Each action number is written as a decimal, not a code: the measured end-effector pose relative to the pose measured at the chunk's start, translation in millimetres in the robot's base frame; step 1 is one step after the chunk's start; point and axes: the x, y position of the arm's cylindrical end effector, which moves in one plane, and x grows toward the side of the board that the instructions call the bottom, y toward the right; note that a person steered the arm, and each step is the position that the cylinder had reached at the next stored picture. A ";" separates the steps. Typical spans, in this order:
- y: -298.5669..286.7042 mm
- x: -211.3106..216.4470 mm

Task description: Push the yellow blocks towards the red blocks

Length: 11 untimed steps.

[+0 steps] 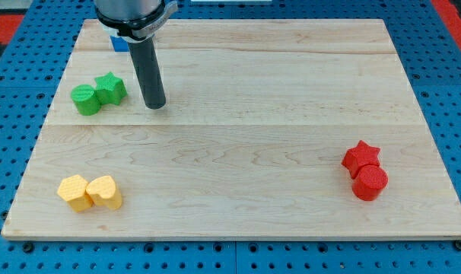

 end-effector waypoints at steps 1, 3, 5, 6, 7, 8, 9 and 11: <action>2.6 0.3; 73.9 28.2; 25.6 54.2; -52.4 104.2; -143.7 106.1; -156.3 134.9; -158.0 162.1; -79.1 167.0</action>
